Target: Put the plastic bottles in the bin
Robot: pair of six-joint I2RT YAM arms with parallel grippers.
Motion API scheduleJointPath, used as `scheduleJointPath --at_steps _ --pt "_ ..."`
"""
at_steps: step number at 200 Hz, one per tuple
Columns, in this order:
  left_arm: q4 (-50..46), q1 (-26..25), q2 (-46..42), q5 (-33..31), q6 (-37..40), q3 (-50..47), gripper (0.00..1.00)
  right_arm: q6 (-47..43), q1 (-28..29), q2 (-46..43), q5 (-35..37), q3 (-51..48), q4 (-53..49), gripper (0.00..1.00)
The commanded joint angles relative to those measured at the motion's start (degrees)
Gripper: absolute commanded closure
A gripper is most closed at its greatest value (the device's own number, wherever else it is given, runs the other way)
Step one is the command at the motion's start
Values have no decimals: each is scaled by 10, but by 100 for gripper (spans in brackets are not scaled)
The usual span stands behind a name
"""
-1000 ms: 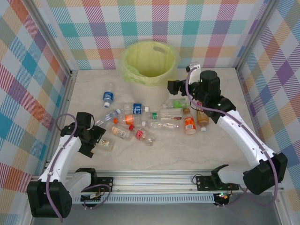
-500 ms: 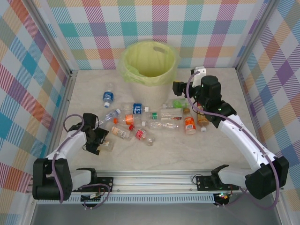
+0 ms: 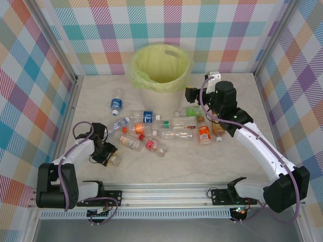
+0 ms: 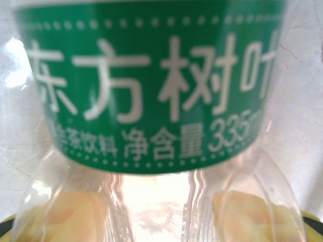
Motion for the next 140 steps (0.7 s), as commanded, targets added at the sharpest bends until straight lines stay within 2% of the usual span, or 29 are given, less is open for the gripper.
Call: scheduleJointPath --at_steps 1,23,58,77,116,140 --pt "30 -4 -37 -18 35 -20 68 5 1 2 0 -4 27 0" --pt "19 -4 -87 -32 49 -24 76 4 1 0 2 -9 34 0" --pt "-14 -4 -155 -66 59 -7 100 18 1 -11 21 -31 51 0" --pt "-31 -4 -194 -82 51 10 100 31 1 -25 37 -51 61 0" --pt "-2 -5 -293 -98 34 22 100 79 1 -62 86 -120 104 0" --pt "49 -5 -324 -90 35 54 100 90 1 -77 90 -142 99 0"
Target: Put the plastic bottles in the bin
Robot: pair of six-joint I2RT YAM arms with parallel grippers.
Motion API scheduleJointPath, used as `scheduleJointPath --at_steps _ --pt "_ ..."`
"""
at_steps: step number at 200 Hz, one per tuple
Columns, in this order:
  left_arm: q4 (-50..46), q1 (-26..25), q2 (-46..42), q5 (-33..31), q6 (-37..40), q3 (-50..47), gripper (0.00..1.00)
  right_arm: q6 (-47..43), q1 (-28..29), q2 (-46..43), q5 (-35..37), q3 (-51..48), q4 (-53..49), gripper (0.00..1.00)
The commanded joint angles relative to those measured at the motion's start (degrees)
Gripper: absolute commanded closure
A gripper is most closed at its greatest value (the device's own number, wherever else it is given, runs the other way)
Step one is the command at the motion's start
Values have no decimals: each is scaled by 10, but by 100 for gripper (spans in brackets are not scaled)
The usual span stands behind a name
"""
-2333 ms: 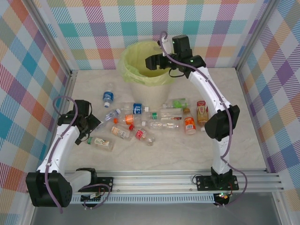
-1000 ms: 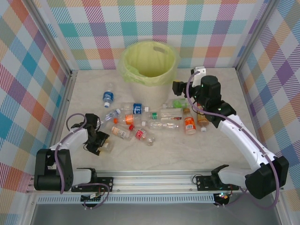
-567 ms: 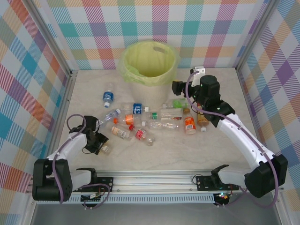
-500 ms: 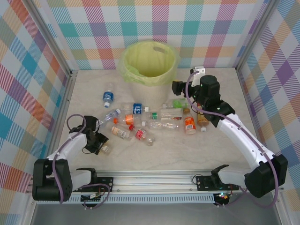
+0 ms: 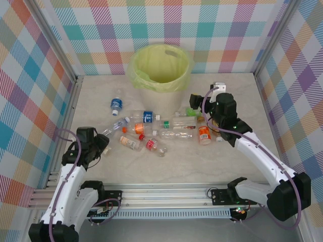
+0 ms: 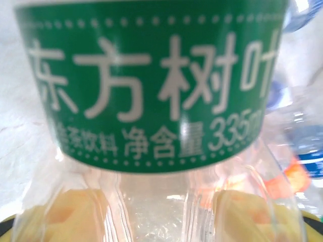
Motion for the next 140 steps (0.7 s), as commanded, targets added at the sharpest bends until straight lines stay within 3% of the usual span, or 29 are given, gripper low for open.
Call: scheduleJointPath --at_steps 1,19,39,50,87,113,140 --pt "54 -5 -26 -8 -2 43 100 30 1 -19 25 -16 31 0" --pt "161 -6 -29 36 1 53 100 36 1 -21 28 -17 13 0" --pt "404 -18 4 106 -42 27 100 41 1 -21 33 -22 15 0" --pt "475 -42 45 123 -39 41 100 49 1 -21 35 -23 22 0" --pt "478 -132 181 148 128 208 100 65 1 -19 34 -23 37 0" --pt "445 -156 275 182 193 333 100 72 1 -21 35 -22 34 0" --pt "430 -184 349 155 231 406 100 75 1 -29 38 -23 28 0"
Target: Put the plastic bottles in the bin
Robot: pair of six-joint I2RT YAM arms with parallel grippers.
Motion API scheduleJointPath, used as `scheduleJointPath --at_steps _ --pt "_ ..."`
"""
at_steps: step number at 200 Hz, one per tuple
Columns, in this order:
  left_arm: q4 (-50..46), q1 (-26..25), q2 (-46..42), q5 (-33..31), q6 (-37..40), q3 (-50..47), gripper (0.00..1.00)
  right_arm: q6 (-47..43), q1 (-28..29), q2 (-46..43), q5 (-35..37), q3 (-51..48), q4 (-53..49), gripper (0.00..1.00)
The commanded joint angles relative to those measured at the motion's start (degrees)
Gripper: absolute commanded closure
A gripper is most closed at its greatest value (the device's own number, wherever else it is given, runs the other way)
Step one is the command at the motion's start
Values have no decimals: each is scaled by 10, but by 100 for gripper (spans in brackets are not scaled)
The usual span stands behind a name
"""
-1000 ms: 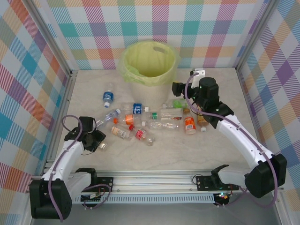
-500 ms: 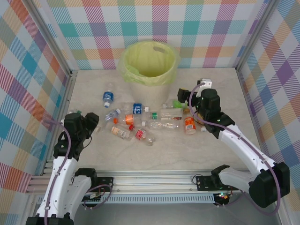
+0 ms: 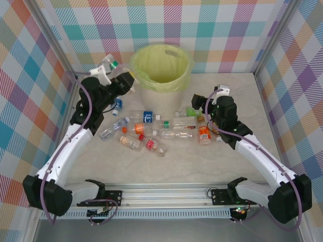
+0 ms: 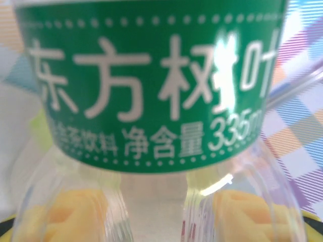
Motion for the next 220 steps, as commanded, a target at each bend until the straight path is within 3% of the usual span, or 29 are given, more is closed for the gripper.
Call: scheduleJointPath --at_steps 1,53,85,118,160,220 --pt "1 -24 53 4 78 58 100 13 1 -20 13 -3 20 0" --pt "-147 -41 221 -6 156 289 100 12 1 -36 18 1 8 0" --pt "-239 -50 292 -61 164 370 100 19 1 -45 20 -1 -6 0" --pt "-371 -57 355 -159 179 456 100 20 0 -55 26 -1 -22 0" --pt "-502 -57 450 -180 194 601 95 20 1 -58 30 -1 -29 0" --pt "-719 -64 622 -270 168 895 64 14 1 -60 36 1 -55 0"
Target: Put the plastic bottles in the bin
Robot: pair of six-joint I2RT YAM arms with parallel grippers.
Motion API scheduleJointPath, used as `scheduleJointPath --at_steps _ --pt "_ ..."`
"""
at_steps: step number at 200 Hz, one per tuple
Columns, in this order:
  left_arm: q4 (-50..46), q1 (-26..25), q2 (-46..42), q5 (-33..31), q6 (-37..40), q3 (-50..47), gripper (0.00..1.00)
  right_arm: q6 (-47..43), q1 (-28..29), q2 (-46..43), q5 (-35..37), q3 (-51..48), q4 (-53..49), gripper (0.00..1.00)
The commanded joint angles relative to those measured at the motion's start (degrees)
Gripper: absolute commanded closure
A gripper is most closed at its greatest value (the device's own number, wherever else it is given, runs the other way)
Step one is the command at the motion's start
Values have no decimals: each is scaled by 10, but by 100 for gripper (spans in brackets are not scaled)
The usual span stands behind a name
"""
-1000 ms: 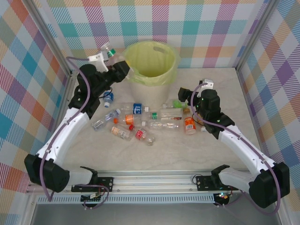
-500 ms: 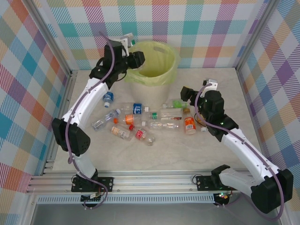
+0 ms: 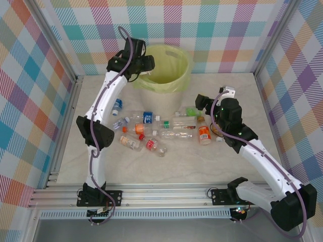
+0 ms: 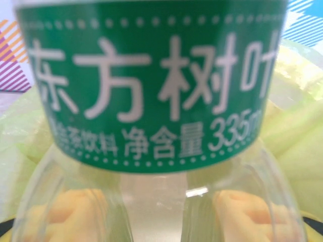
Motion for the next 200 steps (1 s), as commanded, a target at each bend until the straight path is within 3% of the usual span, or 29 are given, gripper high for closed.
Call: scheduleJointPath --at_steps 1,25,39,56,147,158,179,200 --pt "-140 -7 63 -54 -1 113 63 0 1 -11 15 1 -13 0" --pt "-243 -13 171 -69 6 335 49 0 1 -7 20 3 -29 0" --pt "-226 -14 155 -65 5 290 42 0 1 -5 25 2 -41 0" --pt "-244 -14 174 -49 6 336 35 2 0 -4 35 1 -52 0" --pt "-211 -14 115 65 37 338 9 11 -4 16 63 -29 -73 0" --pt "-203 -14 102 87 38 331 0 13 -9 22 60 -30 -80 0" --pt "-175 -14 48 115 45 270 0 14 -22 32 47 -36 -92 0" --pt "-108 -14 -46 122 55 128 0 17 -46 42 25 -52 -99 0"
